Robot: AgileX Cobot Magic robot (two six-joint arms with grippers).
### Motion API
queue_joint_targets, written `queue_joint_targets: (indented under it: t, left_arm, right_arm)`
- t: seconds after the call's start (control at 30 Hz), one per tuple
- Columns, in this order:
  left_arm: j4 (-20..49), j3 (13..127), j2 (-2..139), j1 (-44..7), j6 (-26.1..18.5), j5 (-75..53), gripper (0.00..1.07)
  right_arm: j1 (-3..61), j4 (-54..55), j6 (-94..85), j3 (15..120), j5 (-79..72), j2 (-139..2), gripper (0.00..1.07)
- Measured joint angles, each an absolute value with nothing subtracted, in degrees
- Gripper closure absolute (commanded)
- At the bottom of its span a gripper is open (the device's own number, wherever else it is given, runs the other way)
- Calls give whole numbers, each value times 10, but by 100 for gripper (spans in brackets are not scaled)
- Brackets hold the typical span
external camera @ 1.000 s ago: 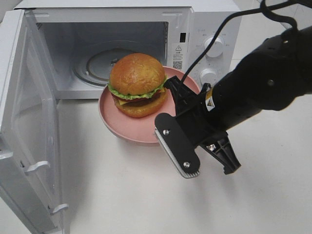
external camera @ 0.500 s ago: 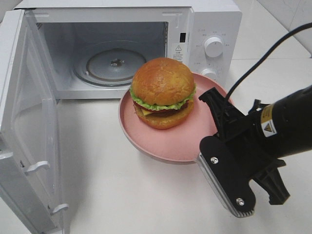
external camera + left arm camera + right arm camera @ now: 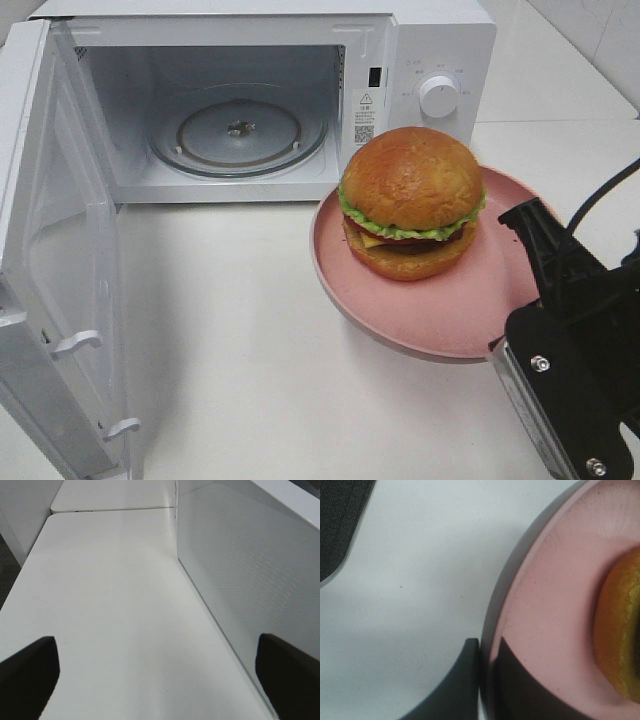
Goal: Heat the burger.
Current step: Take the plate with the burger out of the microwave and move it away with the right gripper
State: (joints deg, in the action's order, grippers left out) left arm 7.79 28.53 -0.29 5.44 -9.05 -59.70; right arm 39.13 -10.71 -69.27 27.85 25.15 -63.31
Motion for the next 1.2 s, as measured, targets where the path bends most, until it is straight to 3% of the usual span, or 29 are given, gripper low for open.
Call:
queue_joint_targets:
  t: [0.33,1.2]
  left_arm:
    - [78,285,-3,54,-91,-597,6]
    - [78,285,-3,54,-91,-597,6]
  right_arm:
    - [391,-170,-549,272,345,-566,107]
    - [391,-303,-141,272,490,-563,107]
